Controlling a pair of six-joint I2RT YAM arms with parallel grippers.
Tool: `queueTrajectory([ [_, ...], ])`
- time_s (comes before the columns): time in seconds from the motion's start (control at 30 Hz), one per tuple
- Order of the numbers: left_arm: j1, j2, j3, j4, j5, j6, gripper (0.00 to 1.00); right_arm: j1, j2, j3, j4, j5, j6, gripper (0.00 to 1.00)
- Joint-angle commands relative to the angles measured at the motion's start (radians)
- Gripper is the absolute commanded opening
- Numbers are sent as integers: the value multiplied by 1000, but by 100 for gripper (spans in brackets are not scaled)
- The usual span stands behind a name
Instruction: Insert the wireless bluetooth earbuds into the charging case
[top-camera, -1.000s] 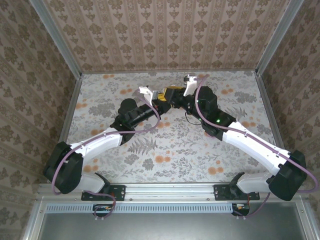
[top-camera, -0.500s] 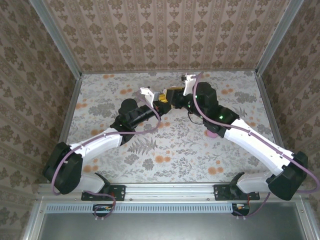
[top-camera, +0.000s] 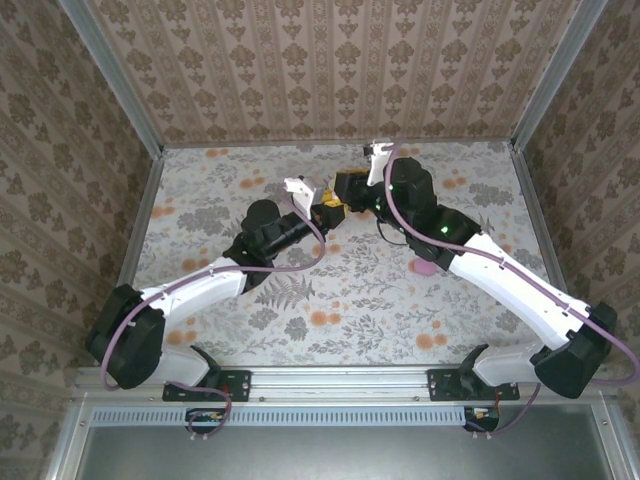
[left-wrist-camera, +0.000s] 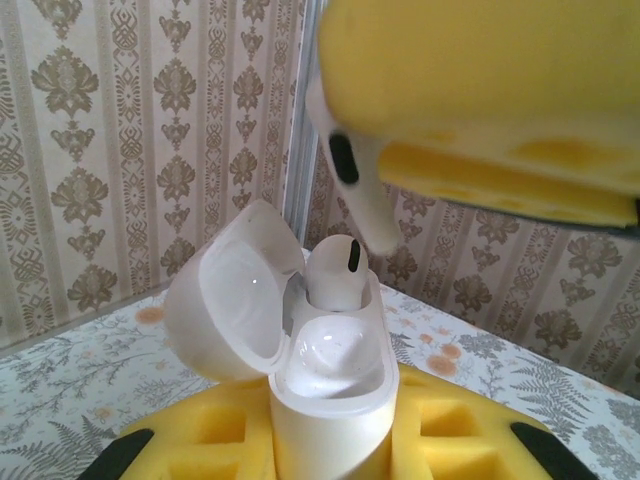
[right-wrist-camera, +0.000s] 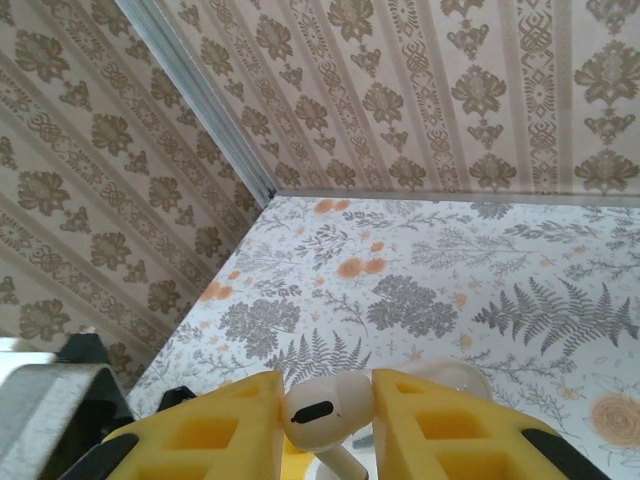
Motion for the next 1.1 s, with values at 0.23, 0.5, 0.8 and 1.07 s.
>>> queueTrajectory([
  [0.23,-13,-3,31,20,-65,-19,24,15,5,-62,128,10,33,29],
  [0.5,8,-52,-20,-60,-184,39,24,-4,-125,-7,-158,95,-3,30],
  [0.8,55,-174,-113,-121,-256,89,24,-117,-145,-193,-518,-86,214,29],
  [1.07,76,-302,-167,-181,-285,133,24,-114,52,-315,-531,-261,298,28],
])
